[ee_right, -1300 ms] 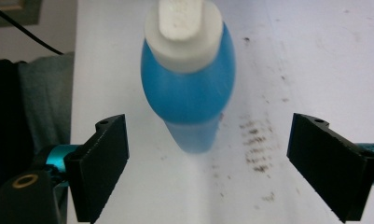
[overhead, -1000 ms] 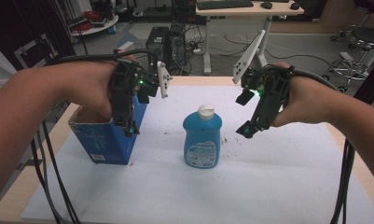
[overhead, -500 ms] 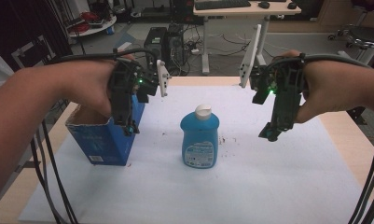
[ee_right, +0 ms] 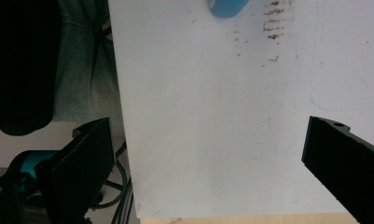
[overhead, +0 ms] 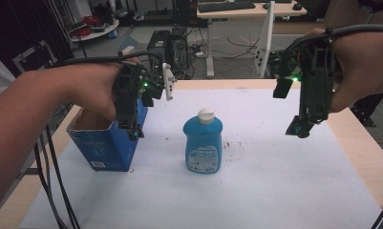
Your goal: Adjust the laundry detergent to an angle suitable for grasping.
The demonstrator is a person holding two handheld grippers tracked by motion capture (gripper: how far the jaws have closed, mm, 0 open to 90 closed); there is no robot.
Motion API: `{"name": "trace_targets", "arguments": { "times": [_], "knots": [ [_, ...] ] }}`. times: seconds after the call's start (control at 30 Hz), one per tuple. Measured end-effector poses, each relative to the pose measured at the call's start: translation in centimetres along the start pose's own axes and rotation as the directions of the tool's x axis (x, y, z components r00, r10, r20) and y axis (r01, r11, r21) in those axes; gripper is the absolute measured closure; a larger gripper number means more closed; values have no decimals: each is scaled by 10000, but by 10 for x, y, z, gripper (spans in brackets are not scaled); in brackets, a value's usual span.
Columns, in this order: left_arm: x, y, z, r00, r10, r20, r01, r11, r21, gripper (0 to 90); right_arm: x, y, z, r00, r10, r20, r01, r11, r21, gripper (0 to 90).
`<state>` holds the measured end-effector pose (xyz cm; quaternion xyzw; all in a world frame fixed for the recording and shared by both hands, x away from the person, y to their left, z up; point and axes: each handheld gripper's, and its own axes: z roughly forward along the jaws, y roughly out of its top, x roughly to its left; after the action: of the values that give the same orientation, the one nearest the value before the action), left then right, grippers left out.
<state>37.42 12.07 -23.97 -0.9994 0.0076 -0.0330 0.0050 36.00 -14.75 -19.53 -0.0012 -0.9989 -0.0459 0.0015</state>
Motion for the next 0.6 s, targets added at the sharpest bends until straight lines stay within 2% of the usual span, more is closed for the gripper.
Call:
{"name": "trace_targets", "arguments": {
  "times": [0.3,0.6],
  "knots": [
    [3,8,-2,10000,10,-10,-10,9999,-100,104,2,-6,5,10000,85,17,-85,9999,-77,17],
    [2,13,-2,9999,154,-32,-154,9999,-32,104,6,-10,-4,9996,176,242,-166,9990,-406,17]
  ]
}}
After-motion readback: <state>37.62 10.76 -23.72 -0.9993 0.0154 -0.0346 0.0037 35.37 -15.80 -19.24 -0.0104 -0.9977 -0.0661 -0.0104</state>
